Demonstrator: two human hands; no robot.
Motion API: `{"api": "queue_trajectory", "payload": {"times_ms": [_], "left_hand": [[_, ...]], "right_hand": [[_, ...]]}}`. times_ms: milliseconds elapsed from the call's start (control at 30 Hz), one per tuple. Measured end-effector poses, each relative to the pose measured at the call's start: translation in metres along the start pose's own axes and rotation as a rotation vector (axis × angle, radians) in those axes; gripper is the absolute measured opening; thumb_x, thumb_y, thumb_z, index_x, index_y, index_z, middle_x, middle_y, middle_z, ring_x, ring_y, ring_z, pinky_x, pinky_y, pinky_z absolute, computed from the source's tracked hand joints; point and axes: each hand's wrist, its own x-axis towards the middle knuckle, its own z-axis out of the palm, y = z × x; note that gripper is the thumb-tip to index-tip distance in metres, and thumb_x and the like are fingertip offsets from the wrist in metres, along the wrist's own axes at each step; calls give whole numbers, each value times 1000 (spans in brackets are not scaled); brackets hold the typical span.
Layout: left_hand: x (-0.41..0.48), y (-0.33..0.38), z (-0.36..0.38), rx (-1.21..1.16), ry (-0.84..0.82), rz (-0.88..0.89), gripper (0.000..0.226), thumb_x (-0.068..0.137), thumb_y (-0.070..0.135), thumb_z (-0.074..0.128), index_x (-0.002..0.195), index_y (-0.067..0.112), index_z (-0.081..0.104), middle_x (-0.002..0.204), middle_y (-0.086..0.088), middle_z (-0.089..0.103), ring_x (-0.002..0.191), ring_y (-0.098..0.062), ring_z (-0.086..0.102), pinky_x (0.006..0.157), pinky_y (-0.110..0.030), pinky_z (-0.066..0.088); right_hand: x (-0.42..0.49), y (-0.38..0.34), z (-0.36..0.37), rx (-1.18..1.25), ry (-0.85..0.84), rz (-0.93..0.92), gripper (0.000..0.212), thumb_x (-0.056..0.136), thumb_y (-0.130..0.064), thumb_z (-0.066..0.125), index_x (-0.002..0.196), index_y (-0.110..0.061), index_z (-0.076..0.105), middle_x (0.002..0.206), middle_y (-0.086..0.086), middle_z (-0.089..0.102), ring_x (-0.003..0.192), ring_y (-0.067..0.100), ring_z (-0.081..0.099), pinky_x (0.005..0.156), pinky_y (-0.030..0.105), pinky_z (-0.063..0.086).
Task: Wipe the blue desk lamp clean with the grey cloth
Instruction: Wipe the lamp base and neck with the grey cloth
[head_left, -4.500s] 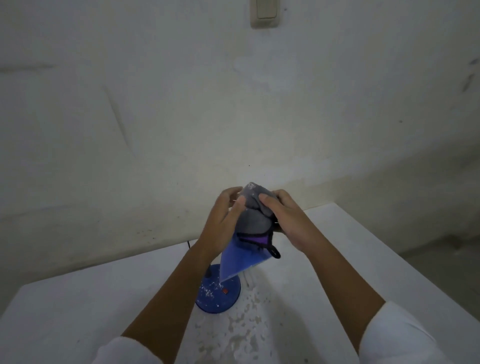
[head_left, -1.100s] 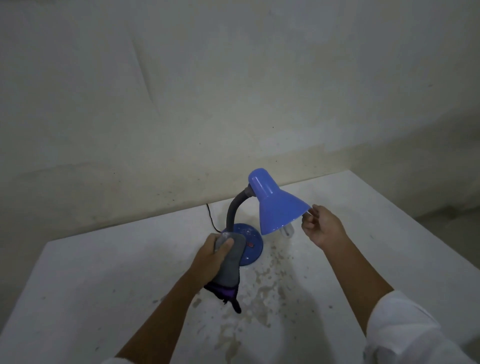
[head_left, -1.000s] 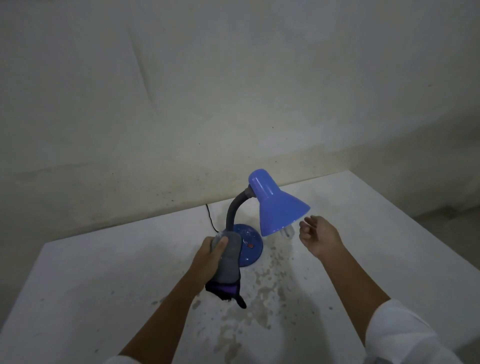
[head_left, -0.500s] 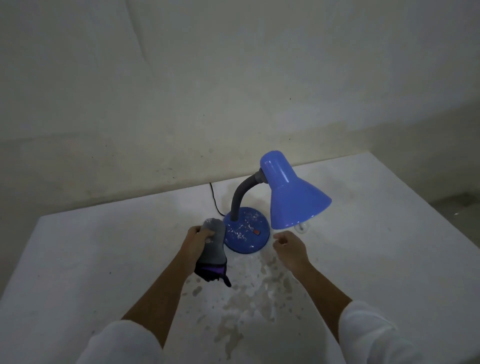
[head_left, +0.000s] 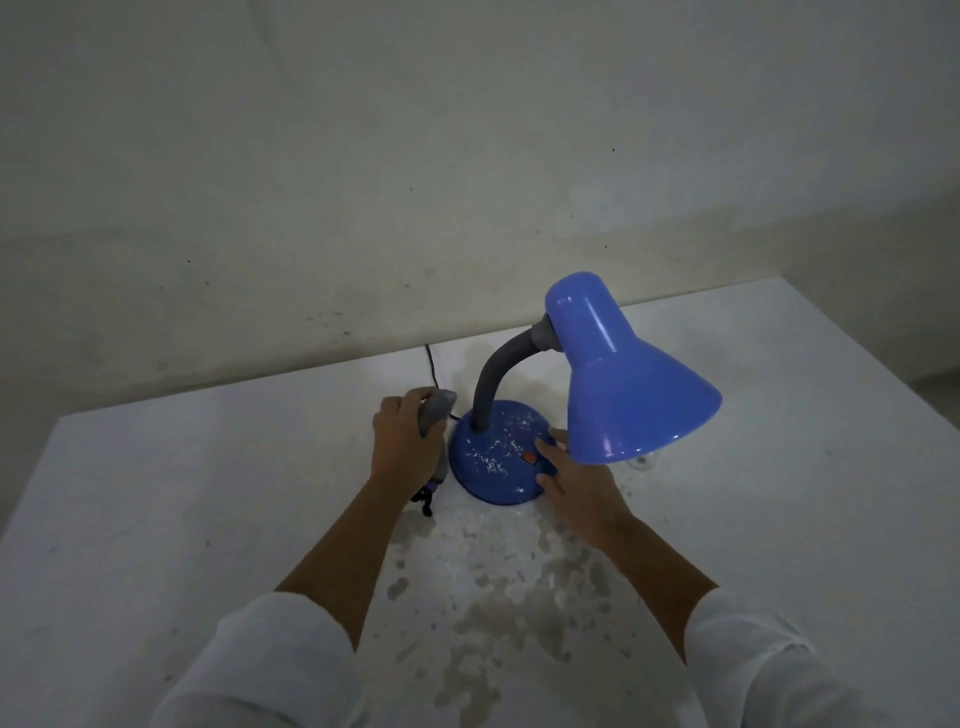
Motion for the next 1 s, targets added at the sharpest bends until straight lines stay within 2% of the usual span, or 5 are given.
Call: {"api": "queue_trajectory", "payload": {"times_ms": [133,533,767,867,1000], "left_hand": [[-2,1,33,138,-105,30,38,97,25,39,135,18,41,139,-11,41,126,-28,38,103,-36,34],[-46,-3,89,339,186,73,34,97,27,40,127,12,46,125,-8,41,114,-21,41,84,-27,44],[-60,0,52,206,-256,335,23,96,18,43,108,6,58,106,-12,57,98,-26,55,82,-28,42],[-55,0,34,118,-23,288,17,95,13,44,98,8,60,91,-6,60,86,-21,58,69,-17,41],[-30,-16,48,257,190,157,29,94,25,37,103,8,59,103,-16,62,93,-30,59,83,-41,51]], "right_hand": [[3,10,2,-90,42,-76,49,93,-28,50,140,-17,40,147,4,39,133,24,40,112,35,33],[12,26,8,-207,146,-255,45,93,-31,50,135,-16,45,142,5,38,123,26,41,103,37,36],[12,34,8,-188,168,-316,44,93,-30,50,134,-14,46,140,7,39,124,27,41,105,39,37],[13,38,10,-167,176,-339,44,93,-30,49,133,-14,47,138,9,40,122,28,42,104,42,38],[14,40,12,-126,196,-347,44,92,-29,52,132,-13,48,137,10,41,120,30,43,104,41,37]]}}
